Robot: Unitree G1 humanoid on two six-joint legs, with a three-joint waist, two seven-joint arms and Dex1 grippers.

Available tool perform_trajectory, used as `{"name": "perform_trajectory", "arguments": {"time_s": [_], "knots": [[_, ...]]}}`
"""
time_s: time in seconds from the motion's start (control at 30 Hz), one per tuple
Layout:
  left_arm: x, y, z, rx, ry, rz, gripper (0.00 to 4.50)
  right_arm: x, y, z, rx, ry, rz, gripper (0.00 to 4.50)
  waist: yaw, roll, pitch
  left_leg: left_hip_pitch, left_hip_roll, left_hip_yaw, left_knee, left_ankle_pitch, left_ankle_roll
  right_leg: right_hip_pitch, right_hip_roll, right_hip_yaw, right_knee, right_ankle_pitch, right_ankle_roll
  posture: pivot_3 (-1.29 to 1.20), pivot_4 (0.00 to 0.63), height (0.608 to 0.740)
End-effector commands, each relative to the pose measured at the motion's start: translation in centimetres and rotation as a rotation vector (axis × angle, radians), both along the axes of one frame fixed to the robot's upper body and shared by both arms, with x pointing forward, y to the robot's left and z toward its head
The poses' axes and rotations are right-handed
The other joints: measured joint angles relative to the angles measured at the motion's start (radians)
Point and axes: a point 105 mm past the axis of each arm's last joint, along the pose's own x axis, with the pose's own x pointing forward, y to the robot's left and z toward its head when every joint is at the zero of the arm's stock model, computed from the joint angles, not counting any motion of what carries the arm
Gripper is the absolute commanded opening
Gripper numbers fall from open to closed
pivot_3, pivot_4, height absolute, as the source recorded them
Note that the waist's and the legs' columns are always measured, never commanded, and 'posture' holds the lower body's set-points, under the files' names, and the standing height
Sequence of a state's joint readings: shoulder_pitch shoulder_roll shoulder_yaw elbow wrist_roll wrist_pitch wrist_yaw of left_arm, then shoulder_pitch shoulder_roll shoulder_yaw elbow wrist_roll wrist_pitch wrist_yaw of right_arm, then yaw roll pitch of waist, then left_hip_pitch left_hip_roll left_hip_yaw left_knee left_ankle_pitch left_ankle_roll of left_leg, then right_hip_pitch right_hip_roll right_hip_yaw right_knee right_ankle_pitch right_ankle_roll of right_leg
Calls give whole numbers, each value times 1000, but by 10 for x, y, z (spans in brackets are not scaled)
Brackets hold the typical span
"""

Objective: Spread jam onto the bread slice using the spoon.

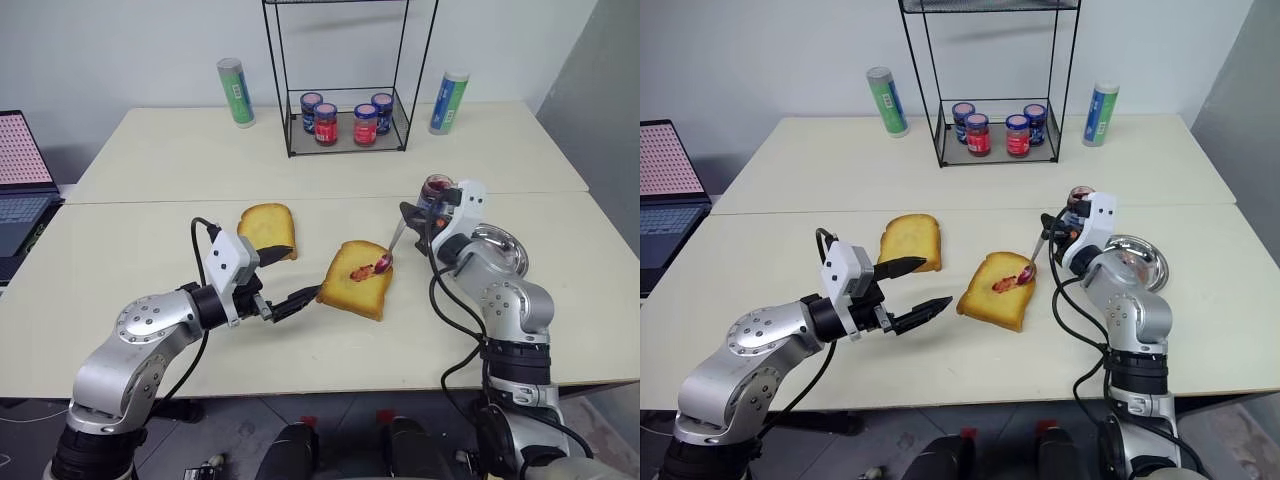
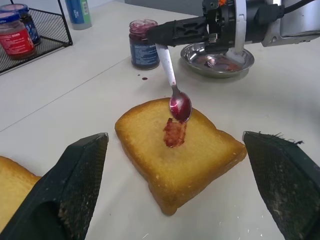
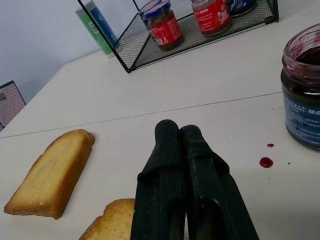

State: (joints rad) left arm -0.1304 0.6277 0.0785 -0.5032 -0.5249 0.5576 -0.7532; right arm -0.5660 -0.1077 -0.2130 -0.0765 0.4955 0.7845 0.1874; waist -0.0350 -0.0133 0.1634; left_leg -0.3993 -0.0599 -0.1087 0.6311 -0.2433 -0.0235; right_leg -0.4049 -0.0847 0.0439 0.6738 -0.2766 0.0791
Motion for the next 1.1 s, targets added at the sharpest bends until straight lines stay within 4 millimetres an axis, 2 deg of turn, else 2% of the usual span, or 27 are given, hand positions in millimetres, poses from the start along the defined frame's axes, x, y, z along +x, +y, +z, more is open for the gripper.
{"name": "perform_trajectory", "arguments": {"time_s": [0.03, 0.1, 0.17, 0.37, 0.4, 0.5, 0.63, 0.77, 0.9, 1.0, 1.1], "knots": [[-2, 0, 10, 4, -52, -7, 4500, -4, 21, 40, 166, -65, 70, 4, 0, 0, 0, 0, 0, 0, 0, 0, 0, 0, 0, 0, 0, 0, 0, 0, 150, 740], [-2, 1, 9, 6, -52, -5, 4500, -6, 30, 42, 278, -19, 108, 4, -1, 0, 0, 0, 1, 0, 0, 0, 0, 0, 0, 0, 0, 0, 0, 0, 150, 740], [-2, 1, 9, 7, -52, -5, 4500, -6, 37, 39, 303, 9, 121, 4, -1, 0, 0, 0, 1, -1, 0, 0, 0, 0, 1, 0, 0, 0, 0, 0, 150, 740], [-3, -1, 10, 7, -52, -9, 4500, -5, 57, 5, 242, 87, 133, 4, 1, 0, 0, 0, 0, -1, 0, 0, 0, 0, 0, 0, 0, 0, 0, 0, 150, 740], [-3, -1, 10, 8, -52, -8, 4500, -5, 57, 1, 199, 78, 137, 4, 0, 0, 0, 0, 0, 0, 0, 0, 0, 0, 0, 0, 0, 0, 0, 0, 150, 740], [-4, 1, 9, 12, -50, -6, 4500, -2, 38, -10, 141, 77, 100, 4, 0, 0, 0, 0, 0, 0, 0, 0, 0, 0, 0, 0, 0, 0, 0, 0, 150, 740], [-2, 0, 9, 11, -50, -8, 4500, 0, 16, -14, 52, 43, 61, 4, 0, 0, 0, 0, 0, 0, 0, 0, 0, 0, 0, 0, 0, 0, 0, 0, 150, 740], [0, -2, 10, 8, -53, -16, 4500, 2, -2, -6, 14, 6, 33, 4, 0, 0, 0, 0, 0, 0, 0, 0, 0, 0, 0, 0, 0, 0, 0, 0, 150, 740], [3, -4, 10, 7, -56, -27, 4500, 3, -19, 13, -3, -44, 3, 4, 1, 0, 0, 0, 0, 0, 0, 0, 0, 0, 0, 0, 0, 0, 0, 0, 150, 740], [5, -6, 12, 5, -62, -42, 4500, 2, -18, 31, 79, -62, 8, 4, 2, 0, 0, 0, 0, 0, 0, 0, 0, 0, 0, 0, 0, 0, 0, 0, 150, 740], [7, -12, 17, 11, -74, -80, 4500, -8, -11, 55, 244, -61, 85, 4, 1, 0, 0, 0, 0, 0, 0, 0, 0, 0, 0, 0, 0, 0, 0, 0, 150, 740]]}}
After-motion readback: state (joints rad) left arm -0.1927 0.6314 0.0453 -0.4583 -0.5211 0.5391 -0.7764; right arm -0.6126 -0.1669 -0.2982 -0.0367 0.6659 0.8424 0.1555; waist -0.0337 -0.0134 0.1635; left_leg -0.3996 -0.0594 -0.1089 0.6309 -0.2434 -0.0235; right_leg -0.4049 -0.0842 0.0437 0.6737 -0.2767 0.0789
